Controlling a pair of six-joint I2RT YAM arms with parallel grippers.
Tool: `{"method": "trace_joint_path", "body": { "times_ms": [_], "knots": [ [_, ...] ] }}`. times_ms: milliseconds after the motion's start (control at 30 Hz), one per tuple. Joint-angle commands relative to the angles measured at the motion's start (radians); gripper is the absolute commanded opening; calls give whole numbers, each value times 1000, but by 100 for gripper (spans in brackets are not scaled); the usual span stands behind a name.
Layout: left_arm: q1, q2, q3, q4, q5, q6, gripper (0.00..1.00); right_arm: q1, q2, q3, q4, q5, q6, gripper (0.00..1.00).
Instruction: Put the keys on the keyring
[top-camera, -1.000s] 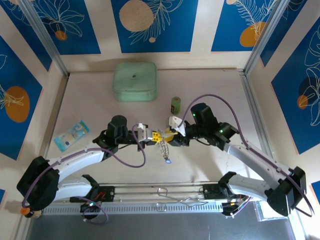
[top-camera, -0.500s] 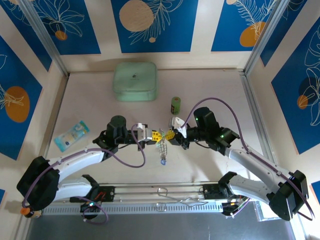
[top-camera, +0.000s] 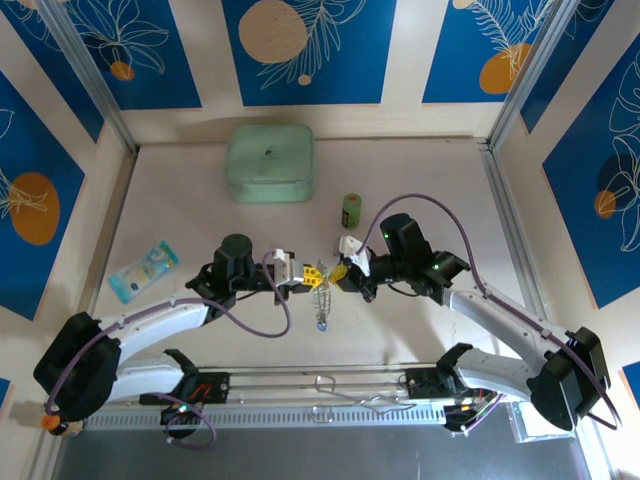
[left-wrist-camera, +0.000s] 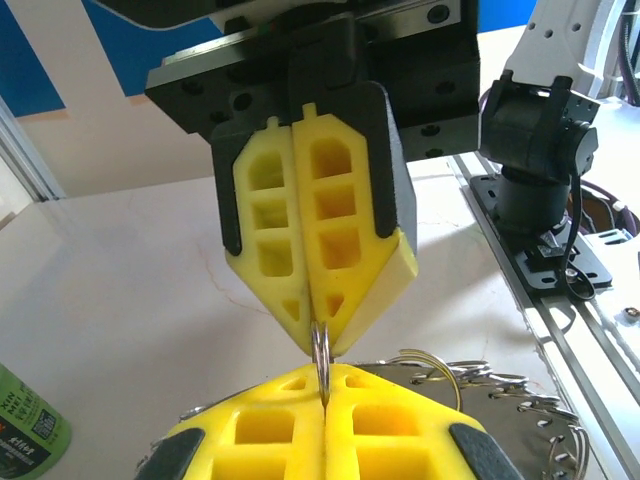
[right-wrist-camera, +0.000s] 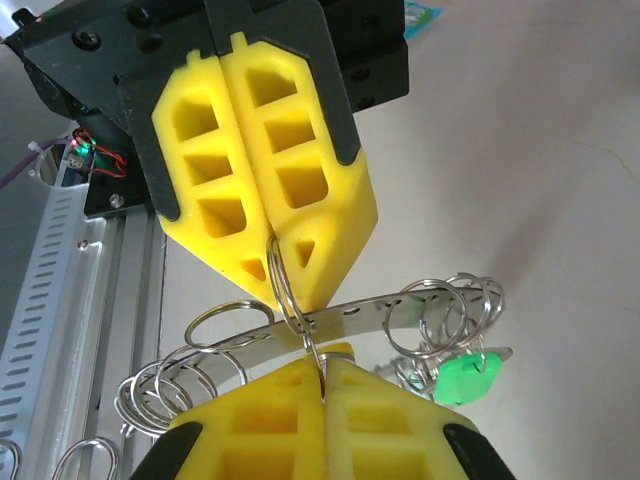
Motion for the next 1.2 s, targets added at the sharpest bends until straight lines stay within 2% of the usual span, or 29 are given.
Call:
{"method": "trace_joint_path", "body": {
  "times_ms": [0, 67, 100, 167, 300, 400, 467, 667, 733, 767, 867, 1000, 1167],
  "knots": [
    [-7, -23, -5, 132, 68, -15, 0, -5, -20, 8, -10, -16, 11, 14],
    [-6, -21, -4, 129, 67, -12, 0, -5, -53, -2, 19, -28, 14, 28],
    [-7, -18, -3, 129, 67, -12, 0, -5, -64, -6, 30, -36, 14, 30],
    [-6, -14, -1, 130, 69, -15, 0, -4, -79, -12, 50, -57, 15, 34],
    [-6, -7, 0, 137, 76, -21, 0, 1, -62, -14, 92, -75, 30, 34],
    [-7, -7, -1, 140, 78, -25, 0, 10, -32, -11, 113, -78, 35, 32],
    [-7, -8, -1, 142, 78, -26, 0, 15, -14, -5, 123, -75, 37, 27],
    [-6, -5, -1, 132, 53, -32, 0, 19, -6, 11, 111, -69, 28, 0],
    [-7, -6, 7, 105, 7, -24, 22, 19, -12, 27, 69, -56, 4, 0],
    [-7, -8, 12, 83, -14, -13, 26, 21, -15, 37, 41, -47, -11, 0],
    [-7, -15, 32, 12, -38, 25, 25, 26, -12, 78, -59, -8, -72, 0],
    [-7, -13, 38, -9, -31, 33, 19, 42, 15, 140, -193, 42, -153, 0],
    [-7, 2, 56, -43, -8, 37, 17, 70, 47, 204, -251, 52, -187, 0]
  ]
}}
